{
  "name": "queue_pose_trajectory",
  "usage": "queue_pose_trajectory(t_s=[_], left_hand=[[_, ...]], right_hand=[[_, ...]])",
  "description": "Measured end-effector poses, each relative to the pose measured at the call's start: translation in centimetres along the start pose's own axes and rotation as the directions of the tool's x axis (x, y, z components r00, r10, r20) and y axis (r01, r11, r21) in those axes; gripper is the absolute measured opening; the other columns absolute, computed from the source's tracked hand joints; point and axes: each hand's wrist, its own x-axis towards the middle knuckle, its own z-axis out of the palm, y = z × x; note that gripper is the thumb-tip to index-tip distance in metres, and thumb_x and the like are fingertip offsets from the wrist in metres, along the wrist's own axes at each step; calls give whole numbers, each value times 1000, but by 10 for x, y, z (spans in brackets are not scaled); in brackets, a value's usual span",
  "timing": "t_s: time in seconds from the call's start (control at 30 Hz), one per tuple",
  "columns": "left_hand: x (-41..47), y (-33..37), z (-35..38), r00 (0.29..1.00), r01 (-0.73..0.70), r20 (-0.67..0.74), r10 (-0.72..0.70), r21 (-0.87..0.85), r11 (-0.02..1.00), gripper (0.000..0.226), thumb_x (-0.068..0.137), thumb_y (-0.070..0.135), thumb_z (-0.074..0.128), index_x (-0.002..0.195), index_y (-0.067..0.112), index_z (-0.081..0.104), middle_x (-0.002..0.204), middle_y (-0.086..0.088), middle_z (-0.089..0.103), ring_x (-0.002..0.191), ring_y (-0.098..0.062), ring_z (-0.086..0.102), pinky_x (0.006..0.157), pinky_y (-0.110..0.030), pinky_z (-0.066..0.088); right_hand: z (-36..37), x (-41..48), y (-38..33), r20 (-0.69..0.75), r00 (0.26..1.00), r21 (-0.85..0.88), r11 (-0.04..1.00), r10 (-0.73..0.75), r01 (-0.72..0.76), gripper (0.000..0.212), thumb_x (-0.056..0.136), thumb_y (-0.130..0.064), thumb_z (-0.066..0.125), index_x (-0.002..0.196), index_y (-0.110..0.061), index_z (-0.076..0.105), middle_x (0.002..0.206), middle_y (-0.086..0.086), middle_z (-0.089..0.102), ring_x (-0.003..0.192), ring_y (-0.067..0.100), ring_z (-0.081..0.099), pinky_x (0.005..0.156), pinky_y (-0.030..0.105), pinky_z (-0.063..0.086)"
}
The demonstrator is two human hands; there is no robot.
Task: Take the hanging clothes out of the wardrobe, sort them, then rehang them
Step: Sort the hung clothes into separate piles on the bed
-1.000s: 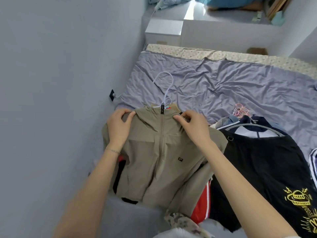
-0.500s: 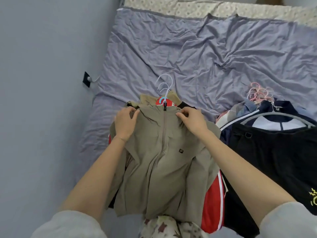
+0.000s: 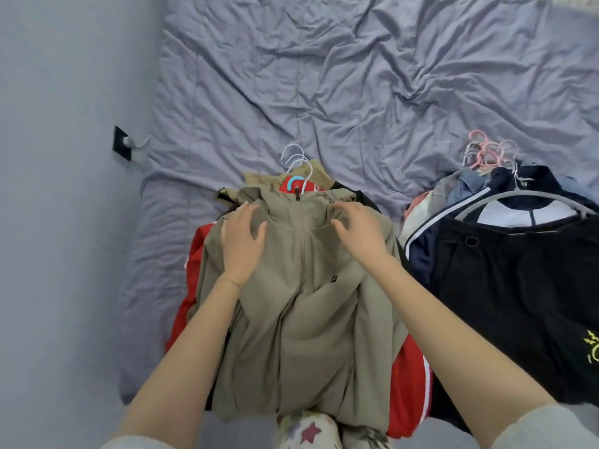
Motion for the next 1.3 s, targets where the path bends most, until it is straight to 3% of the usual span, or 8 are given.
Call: queue_pose_trajectory(t_s=[0.13,0.37,0.57,0.87,1.1,1.3], left_hand=[[-21,37,-24,998,-69,13,69,-14,998,36,95,23,60,131,16,57,146,-3,48,139,-19,38,118,-46,22],[-76,118,-45,987,-144,68,145,-14,989,38,99,28,54,136,18,53,152,-1,41,144,-17,30,119,-48,17],[-144,182,-38,972,-223,61,226,-51,973,43,98,26,56,138,15,50,151,-1,42,142,-18,33,118,-49,19],[-239,288,42,953,-297,41,300,-79,952,44,96,18,59,138,9,50,147,-7,47,141,-23,37,116,-51,22],[-304,362,127,962,-268,-86,260,-115,956,42,92,10,63,132,2,54,141,-15,51,135,-30,43,115,-44,28],[-333,407,173,967,-243,-95,234,-92,966,43,93,14,62,134,6,52,143,-10,50,136,-26,41,117,-37,24]], right_hand=[[-31,-40,-12,-76,997,49,999,-12,16,44,94,-20,59,137,-16,54,137,3,57,130,23,47,109,40,36],[-87,-126,-19,-170,985,96,995,-8,25,49,93,-19,62,140,-14,50,142,3,52,134,23,42,113,34,29],[-136,-198,12,-298,953,138,990,50,-9,50,90,-19,63,138,-13,51,136,6,55,127,27,47,105,40,38],[-222,-274,131,-442,896,140,990,37,28,46,93,-21,61,138,-15,51,136,4,55,127,25,45,107,36,35],[-285,-313,228,-385,919,74,989,-87,125,47,95,-24,58,140,-16,48,141,4,51,132,25,41,109,37,33],[-331,-328,296,-323,942,65,991,-93,120,48,97,-25,56,143,-18,45,145,2,47,135,23,37,112,39,32]])
